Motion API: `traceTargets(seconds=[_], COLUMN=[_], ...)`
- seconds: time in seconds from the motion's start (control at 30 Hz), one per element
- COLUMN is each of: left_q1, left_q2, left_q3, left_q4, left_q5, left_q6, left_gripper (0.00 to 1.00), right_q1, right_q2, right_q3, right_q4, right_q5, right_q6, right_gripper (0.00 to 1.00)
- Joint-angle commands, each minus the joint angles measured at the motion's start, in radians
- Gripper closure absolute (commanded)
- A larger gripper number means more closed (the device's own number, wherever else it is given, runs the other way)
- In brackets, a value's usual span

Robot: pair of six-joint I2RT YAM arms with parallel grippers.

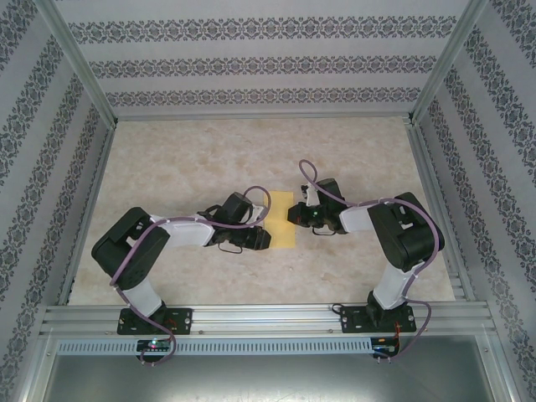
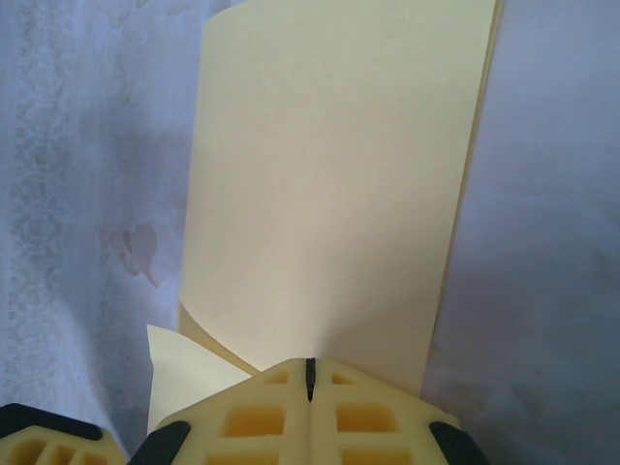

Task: Fold a paper plane with a square sheet of paper (fold left side to right side)
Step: Fold the triangle a second time at the center of the table.

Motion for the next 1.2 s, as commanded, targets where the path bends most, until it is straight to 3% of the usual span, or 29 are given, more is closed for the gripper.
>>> traceTargets(seconds=[0.0,0.43,1.17], left_q1=[-0.014,-0.015,-0.015], left_q2=[-0.049,0.155,0.119], left_q3=[0.063,0.214,0.074], left_q4=[-0.053,-0.019,0.025], left_q5=[0.035,0.155,0.023], left_q6=[0.010,0.030,-0.068], left_gripper=[0.71,0.77,0.81], right_q1=[-0.011,-0.005,0.012], right_q2=[0.040,0.032,0.028], right_q3=[-0.029,-0.022,0.004], right_q4=[-0.003,-0.027,-0.095], right_q5=[0.051,0.054,0.071], right_q6=[-0.016,-0.023,-0.048], right_gripper=[1.00,1.00,1.00])
